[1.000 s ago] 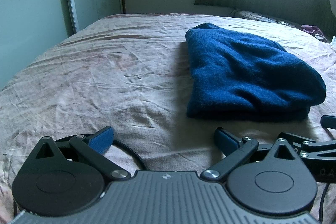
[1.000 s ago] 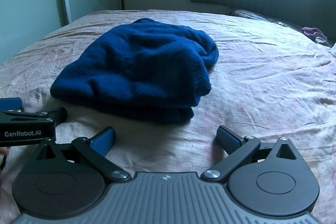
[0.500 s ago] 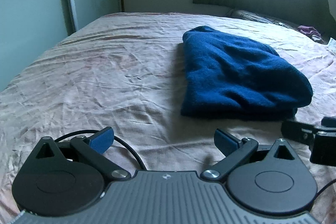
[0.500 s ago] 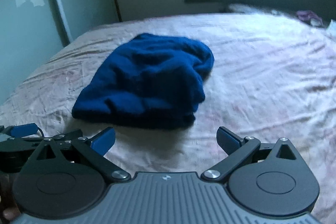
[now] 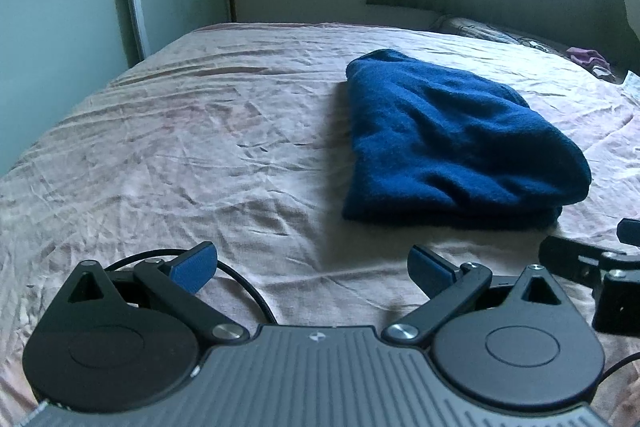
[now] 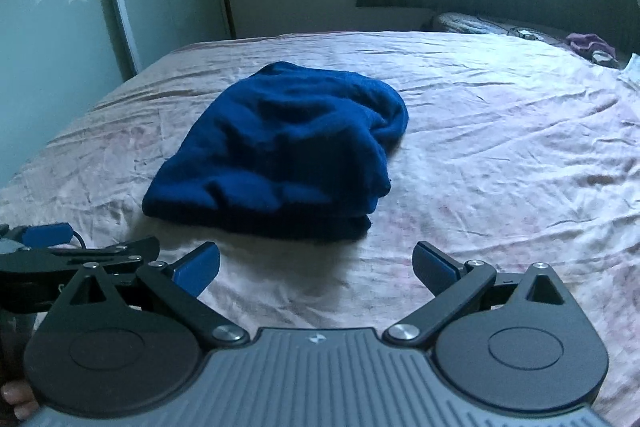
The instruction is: Fold small clothes
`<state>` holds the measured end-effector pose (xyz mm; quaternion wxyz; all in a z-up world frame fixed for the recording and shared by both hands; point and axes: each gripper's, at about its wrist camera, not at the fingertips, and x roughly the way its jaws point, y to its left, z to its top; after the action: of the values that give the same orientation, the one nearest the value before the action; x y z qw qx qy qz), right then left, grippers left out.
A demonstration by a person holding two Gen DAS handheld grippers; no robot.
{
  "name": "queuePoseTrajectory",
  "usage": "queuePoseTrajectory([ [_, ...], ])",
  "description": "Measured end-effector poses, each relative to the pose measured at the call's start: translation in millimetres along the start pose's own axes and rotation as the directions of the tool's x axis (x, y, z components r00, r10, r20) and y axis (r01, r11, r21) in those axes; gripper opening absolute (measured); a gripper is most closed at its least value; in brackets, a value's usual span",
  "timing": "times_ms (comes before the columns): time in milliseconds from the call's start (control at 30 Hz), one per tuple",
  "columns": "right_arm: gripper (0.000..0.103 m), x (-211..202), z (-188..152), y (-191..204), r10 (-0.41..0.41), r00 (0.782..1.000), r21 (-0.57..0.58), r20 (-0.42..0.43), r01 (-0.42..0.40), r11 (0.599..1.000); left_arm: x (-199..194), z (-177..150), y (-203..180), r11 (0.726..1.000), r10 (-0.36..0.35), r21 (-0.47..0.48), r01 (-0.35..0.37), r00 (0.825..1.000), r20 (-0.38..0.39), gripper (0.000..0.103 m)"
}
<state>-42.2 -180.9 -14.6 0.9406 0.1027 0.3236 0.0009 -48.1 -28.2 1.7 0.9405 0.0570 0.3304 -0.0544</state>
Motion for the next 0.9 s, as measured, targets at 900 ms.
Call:
queuePoseTrajectory([
  [900,0.103,-15,-7,4,0.034,0.997,-0.079,0.075,-0.028,0.997,0,0,-11,0.999,-0.016,0.032,0.017,1.0,-0.016,0.102],
])
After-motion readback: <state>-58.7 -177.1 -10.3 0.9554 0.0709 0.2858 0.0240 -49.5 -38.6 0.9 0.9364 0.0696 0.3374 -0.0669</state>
